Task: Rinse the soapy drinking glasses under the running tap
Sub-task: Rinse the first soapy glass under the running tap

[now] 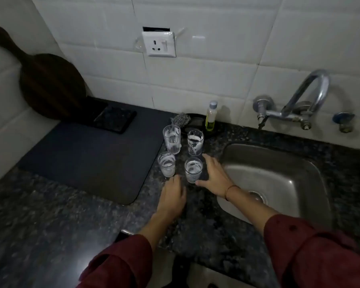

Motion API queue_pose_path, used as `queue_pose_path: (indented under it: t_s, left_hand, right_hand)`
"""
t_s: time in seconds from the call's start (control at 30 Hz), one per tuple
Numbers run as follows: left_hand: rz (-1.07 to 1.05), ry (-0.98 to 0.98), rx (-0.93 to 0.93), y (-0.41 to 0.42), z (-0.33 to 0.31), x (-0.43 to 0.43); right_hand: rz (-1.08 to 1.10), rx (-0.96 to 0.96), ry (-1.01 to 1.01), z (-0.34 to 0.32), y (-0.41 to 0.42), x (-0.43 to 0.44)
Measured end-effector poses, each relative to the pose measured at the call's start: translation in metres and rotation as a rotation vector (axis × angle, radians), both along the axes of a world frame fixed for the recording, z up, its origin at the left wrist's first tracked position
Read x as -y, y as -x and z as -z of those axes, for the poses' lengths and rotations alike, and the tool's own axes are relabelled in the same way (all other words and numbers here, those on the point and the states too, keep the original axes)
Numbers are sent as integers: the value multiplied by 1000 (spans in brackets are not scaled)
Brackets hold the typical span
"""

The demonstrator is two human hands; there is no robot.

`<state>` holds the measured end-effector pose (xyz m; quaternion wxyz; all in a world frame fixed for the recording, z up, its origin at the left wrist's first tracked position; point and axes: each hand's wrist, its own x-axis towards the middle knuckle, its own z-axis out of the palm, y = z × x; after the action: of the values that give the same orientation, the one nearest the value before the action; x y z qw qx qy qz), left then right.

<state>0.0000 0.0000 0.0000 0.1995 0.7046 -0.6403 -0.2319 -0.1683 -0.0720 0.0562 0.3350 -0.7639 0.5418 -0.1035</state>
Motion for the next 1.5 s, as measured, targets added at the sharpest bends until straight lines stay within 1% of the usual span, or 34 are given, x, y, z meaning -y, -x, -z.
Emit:
queue_pose_path:
  t_s: [0.07, 0.23, 0.37, 0.53, 0.67, 0.83, 1.0, 1.13, 1.3, 1.5]
  left_hand:
    - [16, -6, 3, -3, 7, 8]
    - [62, -57, 23, -9, 16, 20]
    - [97, -98, 37, -11, 22, 25]
    - [114, -120, 58, -7, 27, 26]
    - [112, -141, 56, 4, 20, 25]
    - [140, -202, -106, 38, 9, 39]
    - [207, -207, -183, 99, -9, 69]
    - [210, -241, -228, 152, -33, 115]
    - [154, -132, -243, 206, -71, 175]
    - [165, 21, -301, 249, -102, 220]
  right_hand:
    - [9, 53, -4, 6, -9, 5]
    - [78, 116, -56, 24, -27, 8]
    - [129, 169, -49, 35, -31, 12]
    - [162, 241, 23, 46, -32, 12]
    - [203, 279, 84, 46, -23, 10]
    - [307, 309, 149, 37, 28, 8]
    - [528, 339, 230, 19, 101, 11]
    - [632, 360, 290, 5, 153, 22]
    - [694, 430, 349, -7, 190, 40]
    - [677, 449, 367, -14, 210, 62]
